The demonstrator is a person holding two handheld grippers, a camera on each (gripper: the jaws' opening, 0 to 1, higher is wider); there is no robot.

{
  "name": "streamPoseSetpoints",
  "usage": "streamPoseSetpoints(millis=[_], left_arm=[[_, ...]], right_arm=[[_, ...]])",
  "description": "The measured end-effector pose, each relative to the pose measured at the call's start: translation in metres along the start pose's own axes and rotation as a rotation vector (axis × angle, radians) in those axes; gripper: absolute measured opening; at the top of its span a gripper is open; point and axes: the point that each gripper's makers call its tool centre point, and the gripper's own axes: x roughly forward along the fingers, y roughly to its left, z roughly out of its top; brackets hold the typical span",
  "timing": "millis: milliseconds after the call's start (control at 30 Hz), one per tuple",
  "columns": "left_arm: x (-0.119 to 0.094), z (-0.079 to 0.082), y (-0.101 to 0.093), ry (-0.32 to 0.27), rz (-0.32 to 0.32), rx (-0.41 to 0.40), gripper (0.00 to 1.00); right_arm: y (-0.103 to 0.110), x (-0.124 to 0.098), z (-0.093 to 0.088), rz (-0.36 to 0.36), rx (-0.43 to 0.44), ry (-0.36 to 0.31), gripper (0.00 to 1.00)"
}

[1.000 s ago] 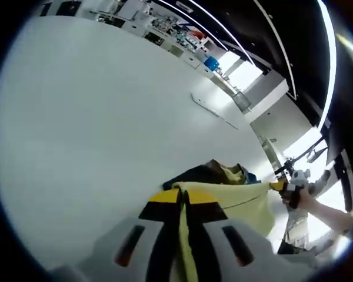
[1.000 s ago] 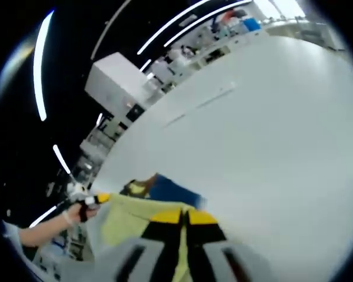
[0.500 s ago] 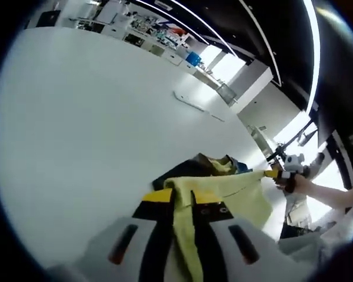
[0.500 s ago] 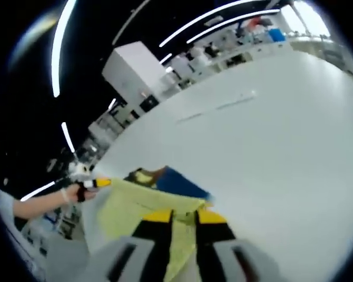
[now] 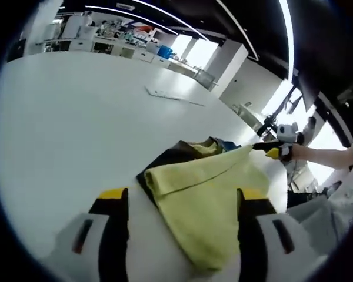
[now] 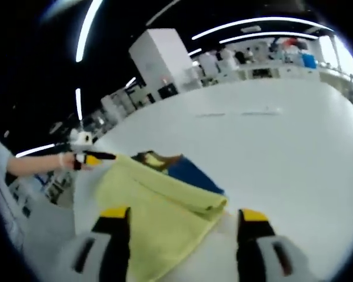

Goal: Fold the garment on the visible template until the final outline fits inside the template.

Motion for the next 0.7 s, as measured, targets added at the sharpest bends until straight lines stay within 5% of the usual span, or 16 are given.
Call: streamPoseSetpoints(millis=[200, 700], left_arm=[[0.0, -0.003, -0.024, 0.01, -0.067, 0.043, 0.97], [0.006, -0.019, -0.069, 0.077, -0.156, 0.101, 0.9]], right_arm=[[0.013, -0.002, -0.005, 0.028, -0.056, 0.011, 0.86], [0.037, 0.0, -0.014, 0.101, -0.085, 0.033, 0.84]])
